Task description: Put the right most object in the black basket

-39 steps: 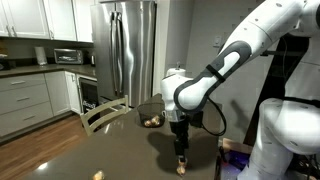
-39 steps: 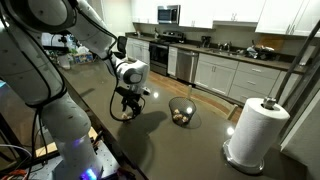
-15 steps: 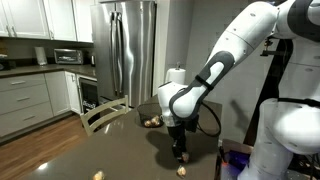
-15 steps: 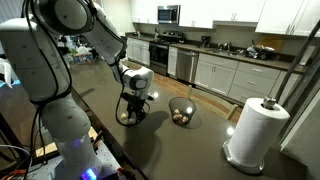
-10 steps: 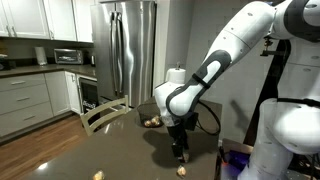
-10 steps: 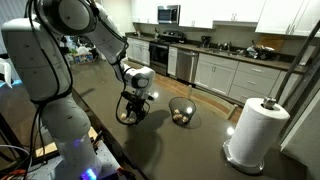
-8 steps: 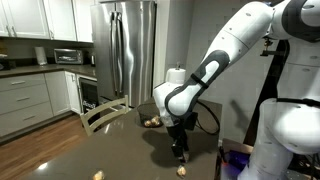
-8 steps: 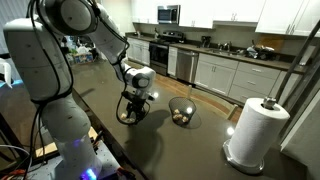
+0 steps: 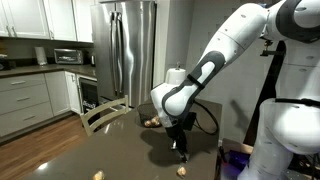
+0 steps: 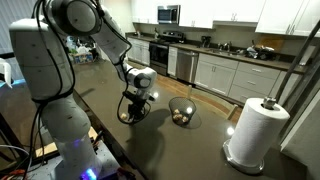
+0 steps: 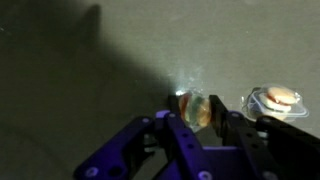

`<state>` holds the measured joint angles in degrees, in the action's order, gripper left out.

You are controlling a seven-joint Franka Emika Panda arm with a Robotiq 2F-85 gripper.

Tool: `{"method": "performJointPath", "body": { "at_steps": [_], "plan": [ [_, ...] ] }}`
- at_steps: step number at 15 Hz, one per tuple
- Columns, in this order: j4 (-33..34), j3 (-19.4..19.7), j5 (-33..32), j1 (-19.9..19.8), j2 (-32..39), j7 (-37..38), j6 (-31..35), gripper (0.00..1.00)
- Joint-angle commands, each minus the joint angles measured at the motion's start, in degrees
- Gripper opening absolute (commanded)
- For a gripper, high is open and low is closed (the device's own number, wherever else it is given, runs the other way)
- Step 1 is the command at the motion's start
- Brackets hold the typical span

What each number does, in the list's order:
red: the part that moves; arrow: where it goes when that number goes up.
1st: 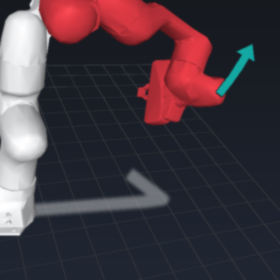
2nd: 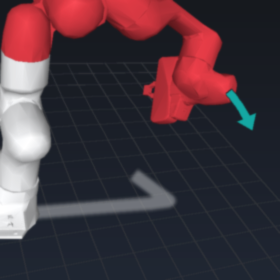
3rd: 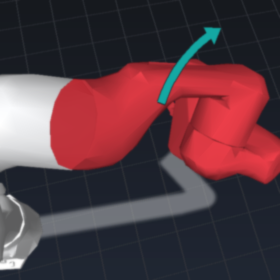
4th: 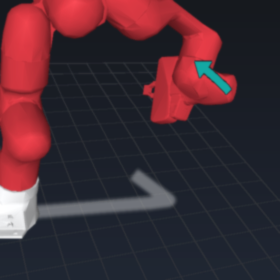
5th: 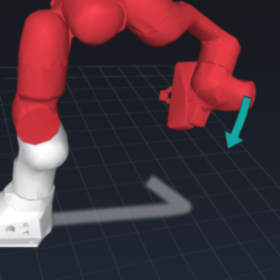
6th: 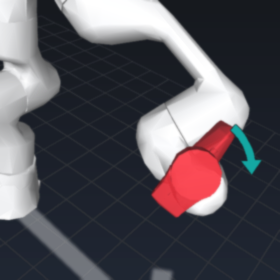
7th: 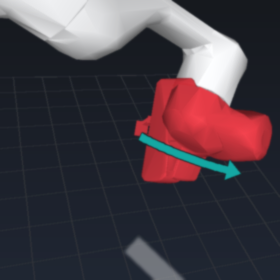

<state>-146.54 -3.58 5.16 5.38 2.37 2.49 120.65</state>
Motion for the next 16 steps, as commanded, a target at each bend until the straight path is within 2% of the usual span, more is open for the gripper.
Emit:
{"method": "performJointPath", "body": {
  "at_steps": [1, 4, 11, 16],
  "plan": [
    [1.94, -0.32, -1.78, -0.15, 0.5, 3.78, -3.79, 0.12],
    [2.23, -0.56, -3.53, 0.21, -2.55, 8.07, -6.15, 0.1],
    [6.36, -1.34, -7.2, -0.36, -10.32, 16.33, -10.38, 0.11],
    [16.32, -0.83, -7.93, -2.1, -10.53, 18.61, -16.42, 0.1]
  ]
}}
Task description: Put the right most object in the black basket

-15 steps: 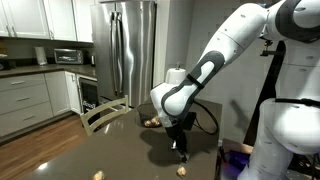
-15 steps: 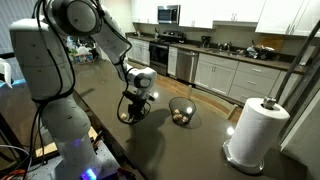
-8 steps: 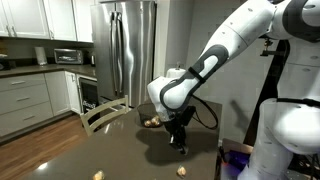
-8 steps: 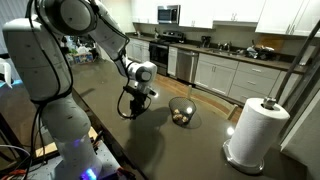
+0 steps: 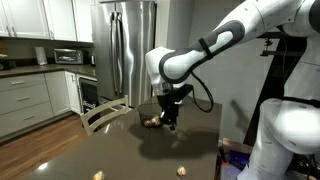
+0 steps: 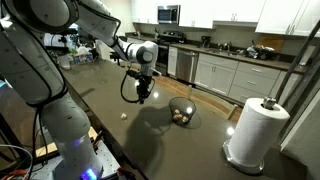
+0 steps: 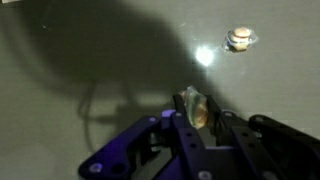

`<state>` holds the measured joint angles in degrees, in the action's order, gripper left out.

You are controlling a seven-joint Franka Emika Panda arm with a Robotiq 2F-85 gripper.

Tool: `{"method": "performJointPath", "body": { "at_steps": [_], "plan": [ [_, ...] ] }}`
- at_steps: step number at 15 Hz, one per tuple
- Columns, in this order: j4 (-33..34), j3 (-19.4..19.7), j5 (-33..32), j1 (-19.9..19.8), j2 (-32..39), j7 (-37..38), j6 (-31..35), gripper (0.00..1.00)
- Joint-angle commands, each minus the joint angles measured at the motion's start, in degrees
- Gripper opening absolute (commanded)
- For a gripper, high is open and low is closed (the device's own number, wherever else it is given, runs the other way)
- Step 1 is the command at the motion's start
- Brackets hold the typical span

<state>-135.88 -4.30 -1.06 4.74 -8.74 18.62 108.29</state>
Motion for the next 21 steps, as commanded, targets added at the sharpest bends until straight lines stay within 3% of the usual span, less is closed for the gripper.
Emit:
{"method": "performJointPath", "body": {
  "at_steps": [1, 9, 21],
  "plan": [
    [7.5, -0.05, -1.95, -1.82, 0.99, 2.95, -4.58, 0.1],
    [20.71, 2.08, -3.86, -4.44, 7.08, 5.45, -1.8, 0.1],
    [24.78, 6.36, -8.98, -4.37, 15.72, 13.91, 4.82, 0.1]
  ]
}}
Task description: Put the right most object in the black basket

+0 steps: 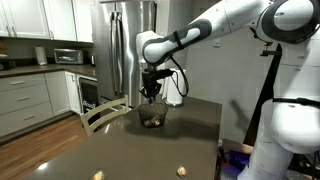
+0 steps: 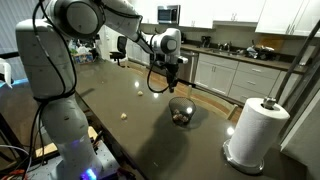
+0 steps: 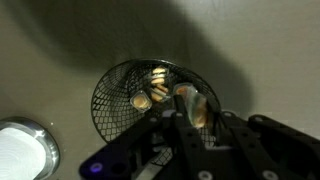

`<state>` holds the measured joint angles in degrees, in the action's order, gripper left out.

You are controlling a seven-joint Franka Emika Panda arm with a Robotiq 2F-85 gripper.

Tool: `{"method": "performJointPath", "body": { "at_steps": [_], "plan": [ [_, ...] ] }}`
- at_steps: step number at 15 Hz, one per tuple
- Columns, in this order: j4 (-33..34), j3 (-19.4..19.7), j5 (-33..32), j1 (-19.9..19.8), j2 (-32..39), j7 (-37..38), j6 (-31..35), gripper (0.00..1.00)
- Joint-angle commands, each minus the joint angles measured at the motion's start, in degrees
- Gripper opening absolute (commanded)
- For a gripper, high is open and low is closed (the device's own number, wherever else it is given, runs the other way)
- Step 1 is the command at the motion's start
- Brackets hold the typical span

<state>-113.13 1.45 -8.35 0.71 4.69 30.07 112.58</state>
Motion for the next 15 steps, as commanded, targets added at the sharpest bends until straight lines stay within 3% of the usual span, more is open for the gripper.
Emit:
{"method": "performJointPath", "body": {
  "at_steps": [1, 4, 5, 6, 9, 15],
  "plan": [
    [2.2, 1.03, -1.89, -0.31, 2.82, 2.8, 1.06, 0.1],
    [2.68, 2.03, -2.73, -0.17, 3.92, 3.71, 2.19, 0.1],
    [2.97, 2.28, -2.91, -0.17, 4.27, 3.9, 2.34, 0.27],
    [3.08, 2.48, -2.94, -0.15, 4.49, 4.11, 2.45, 0.49],
    [3.22, 2.93, -2.78, -0.1, 4.76, 4.14, 2.64, 0.57],
    [2.33, 2.83, -1.7, -0.02, 3.66, 3.03, 1.45, 0.95]
  ]
}}
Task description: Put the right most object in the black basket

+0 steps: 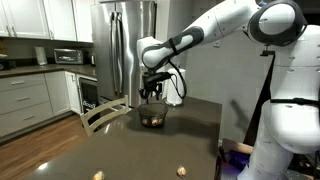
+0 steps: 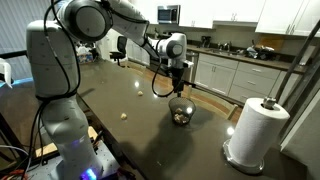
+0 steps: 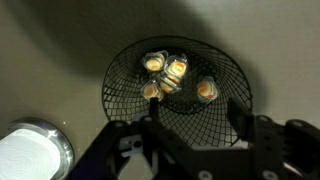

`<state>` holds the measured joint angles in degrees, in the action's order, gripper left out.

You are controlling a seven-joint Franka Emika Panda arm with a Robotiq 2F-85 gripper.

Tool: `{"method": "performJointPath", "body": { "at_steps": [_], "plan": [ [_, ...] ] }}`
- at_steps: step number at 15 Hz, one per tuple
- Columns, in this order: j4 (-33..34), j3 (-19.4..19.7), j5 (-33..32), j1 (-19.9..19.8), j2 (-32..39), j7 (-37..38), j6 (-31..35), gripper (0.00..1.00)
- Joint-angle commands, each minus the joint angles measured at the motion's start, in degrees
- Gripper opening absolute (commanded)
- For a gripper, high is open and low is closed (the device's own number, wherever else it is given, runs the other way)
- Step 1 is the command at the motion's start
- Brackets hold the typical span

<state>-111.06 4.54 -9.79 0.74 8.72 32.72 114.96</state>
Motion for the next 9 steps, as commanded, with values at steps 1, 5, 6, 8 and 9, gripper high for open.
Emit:
{"method": "performJointPath", "body": {
  "at_steps": [1, 5, 6, 8, 9],
  "plan": [
    [0.08, -0.31, -0.2, -0.01, -0.59, 0.13, -1.1, 0.98],
    [-0.8, -0.53, 0.44, -0.09, -1.67, -1.28, -1.15, 1.0],
    [-1.07, -0.59, 0.46, -0.08, -1.95, -1.44, -1.0, 1.0],
    [-1.53, -0.79, 0.7, -0.12, -2.55, -2.37, -0.89, 1.0],
    [-1.65, -0.89, 0.81, -0.14, -2.76, -2.92, -0.92, 1.0]
  ]
}}
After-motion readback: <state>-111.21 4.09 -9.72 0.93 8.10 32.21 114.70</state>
